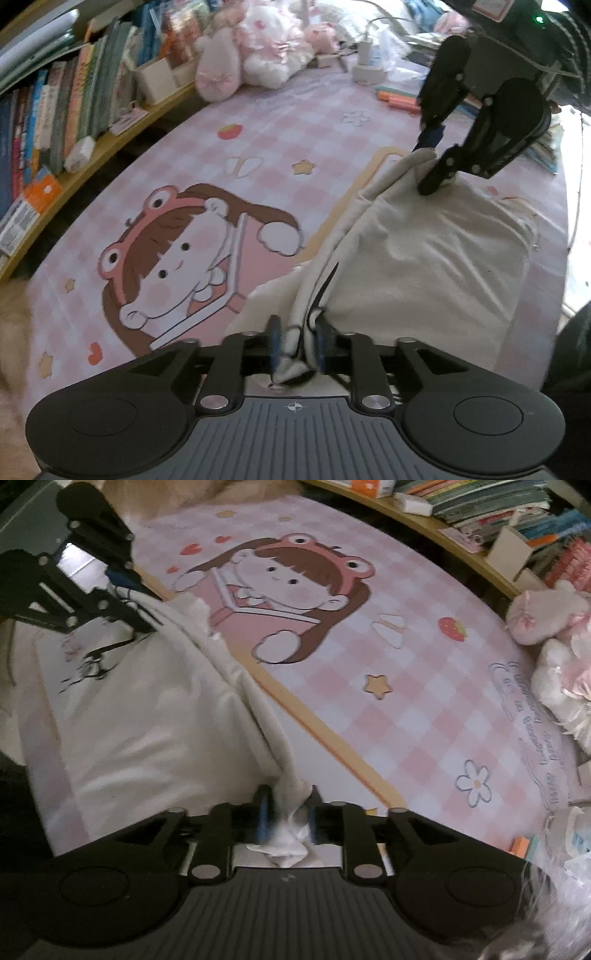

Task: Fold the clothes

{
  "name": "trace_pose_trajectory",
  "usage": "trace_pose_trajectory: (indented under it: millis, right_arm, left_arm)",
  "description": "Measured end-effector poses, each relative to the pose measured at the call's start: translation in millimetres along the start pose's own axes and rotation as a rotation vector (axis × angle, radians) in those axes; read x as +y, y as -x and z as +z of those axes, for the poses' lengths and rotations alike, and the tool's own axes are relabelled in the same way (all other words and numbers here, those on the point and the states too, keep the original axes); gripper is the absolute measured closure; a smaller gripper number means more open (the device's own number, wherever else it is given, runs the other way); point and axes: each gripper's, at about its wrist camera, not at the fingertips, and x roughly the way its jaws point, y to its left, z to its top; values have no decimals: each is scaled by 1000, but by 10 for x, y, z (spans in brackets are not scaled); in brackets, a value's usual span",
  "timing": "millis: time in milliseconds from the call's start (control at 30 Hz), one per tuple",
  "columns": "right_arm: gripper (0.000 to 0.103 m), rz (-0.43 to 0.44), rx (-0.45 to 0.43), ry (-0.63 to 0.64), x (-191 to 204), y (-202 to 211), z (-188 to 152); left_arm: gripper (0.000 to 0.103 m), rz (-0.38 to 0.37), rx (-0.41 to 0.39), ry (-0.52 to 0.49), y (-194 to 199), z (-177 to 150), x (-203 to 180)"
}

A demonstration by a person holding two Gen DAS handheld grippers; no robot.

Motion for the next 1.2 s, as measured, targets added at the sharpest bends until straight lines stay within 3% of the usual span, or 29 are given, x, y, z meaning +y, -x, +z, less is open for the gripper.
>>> trace_pose_trajectory:
  millis: [67, 200, 333, 567, 767, 867, 1133, 1200]
  right_arm:
    - [79, -9, -21, -48, -56, -4, -32]
    - [72, -24, -66, -154, -175, -4, -106]
    - [72, -39, -111, -260, -294, -5, -180]
    - [73, -78, -225, -637, -547, 113, -499]
    - [73, -110, -295, -721, -429, 343, -687]
    - [72, -125, -323, -750, -326, 435, -756]
    - [73, -125, -354, -797, 31, 431, -807]
    - [74, -136, -353, -804, 110, 392, -801]
  left_arm:
    - [51, 11, -12, 20, 16, -32, 66]
    - [49, -15, -32, 90, 68, -103, 218]
    - [40, 5, -83, 197, 167, -221, 333]
    - [40, 68, -199, 440, 383, -505, 438]
    - [41, 99, -304, 668, 560, -828, 492]
    - [42, 76, -342, 758, 600, -973, 487]
    - [46, -3, -351, 755, 512, -1040, 253]
    - [51, -21, -359, 749, 468, -1008, 214]
